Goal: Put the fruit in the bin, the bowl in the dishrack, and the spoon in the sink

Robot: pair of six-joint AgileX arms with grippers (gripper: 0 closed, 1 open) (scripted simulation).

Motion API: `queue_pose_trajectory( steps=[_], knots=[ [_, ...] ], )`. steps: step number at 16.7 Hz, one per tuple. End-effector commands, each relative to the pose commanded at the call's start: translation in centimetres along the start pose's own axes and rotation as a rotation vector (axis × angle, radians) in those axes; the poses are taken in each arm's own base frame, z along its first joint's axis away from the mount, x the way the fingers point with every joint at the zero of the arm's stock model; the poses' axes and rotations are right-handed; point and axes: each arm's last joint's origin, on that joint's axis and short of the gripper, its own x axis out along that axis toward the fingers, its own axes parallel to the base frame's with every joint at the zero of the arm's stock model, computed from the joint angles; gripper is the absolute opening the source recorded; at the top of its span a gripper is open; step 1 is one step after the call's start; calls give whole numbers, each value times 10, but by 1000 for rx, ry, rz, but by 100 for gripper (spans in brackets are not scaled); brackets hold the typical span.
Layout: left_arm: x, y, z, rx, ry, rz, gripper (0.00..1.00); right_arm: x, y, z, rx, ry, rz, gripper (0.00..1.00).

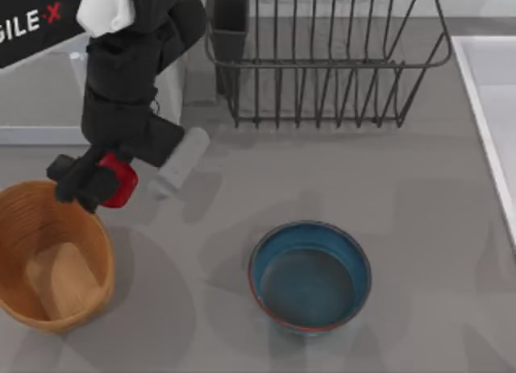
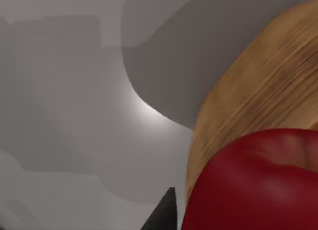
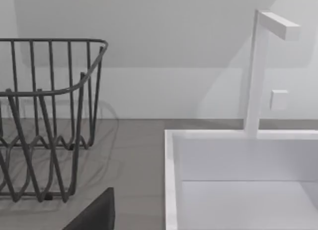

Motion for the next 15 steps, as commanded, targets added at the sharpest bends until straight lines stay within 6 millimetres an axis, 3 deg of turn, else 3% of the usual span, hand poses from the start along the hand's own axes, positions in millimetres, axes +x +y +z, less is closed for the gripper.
queue_pose_trajectory(
  steps=[8, 12, 15],
  knots=[
    [-14, -21, 1, 893, 103, -181, 0, 0, 0, 0, 0, 0, 0, 100],
    [-19, -28, 1, 1116, 113, -245, 0, 0, 0, 0, 0, 0, 0, 100],
    [-20, -30, 1, 1161, 114, -259, 0, 0, 0, 0, 0, 0, 0, 100]
  ],
)
